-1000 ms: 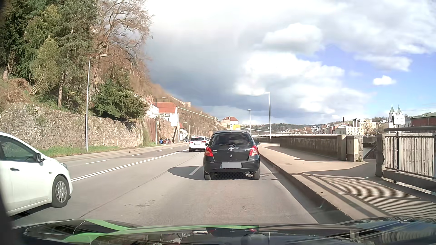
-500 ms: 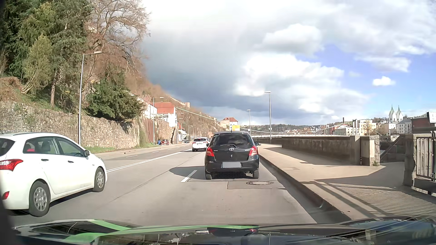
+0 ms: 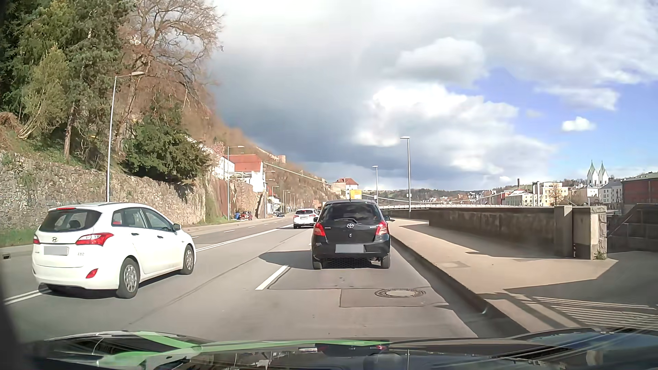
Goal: Follow the waypoints while adhering to traffic rules and regulations
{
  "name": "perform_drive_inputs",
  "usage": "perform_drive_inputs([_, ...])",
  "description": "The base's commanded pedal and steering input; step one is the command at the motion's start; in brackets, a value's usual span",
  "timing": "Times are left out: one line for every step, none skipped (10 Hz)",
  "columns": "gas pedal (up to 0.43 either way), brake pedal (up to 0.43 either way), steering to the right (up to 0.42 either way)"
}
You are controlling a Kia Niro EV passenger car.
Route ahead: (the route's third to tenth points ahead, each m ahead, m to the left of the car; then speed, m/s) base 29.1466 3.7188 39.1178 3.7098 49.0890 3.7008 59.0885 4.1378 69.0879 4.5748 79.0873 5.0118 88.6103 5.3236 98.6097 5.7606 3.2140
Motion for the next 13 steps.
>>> perform_drive_inputs([0.098, 0.000, 0.001])
perform_drive_inputs([0.110, 0.000, 0.000])
perform_drive_inputs([0.118, 0.000, -0.001])
perform_drive_inputs([0.130, 0.000, -0.003])
perform_drive_inputs([0.130, 0.000, -0.003])
perform_drive_inputs([0.130, 0.000, -0.003])
perform_drive_inputs([0.130, 0.000, -0.003])
perform_drive_inputs([0.130, 0.000, -0.003])
perform_drive_inputs([0.130, 0.000, -0.003])
perform_drive_inputs([0.130, 0.000, -0.003])
perform_drive_inputs([0.130, 0.000, -0.003])
perform_drive_inputs([0.130, 0.000, -0.003])
perform_drive_inputs([0.130, 0.000, -0.003])
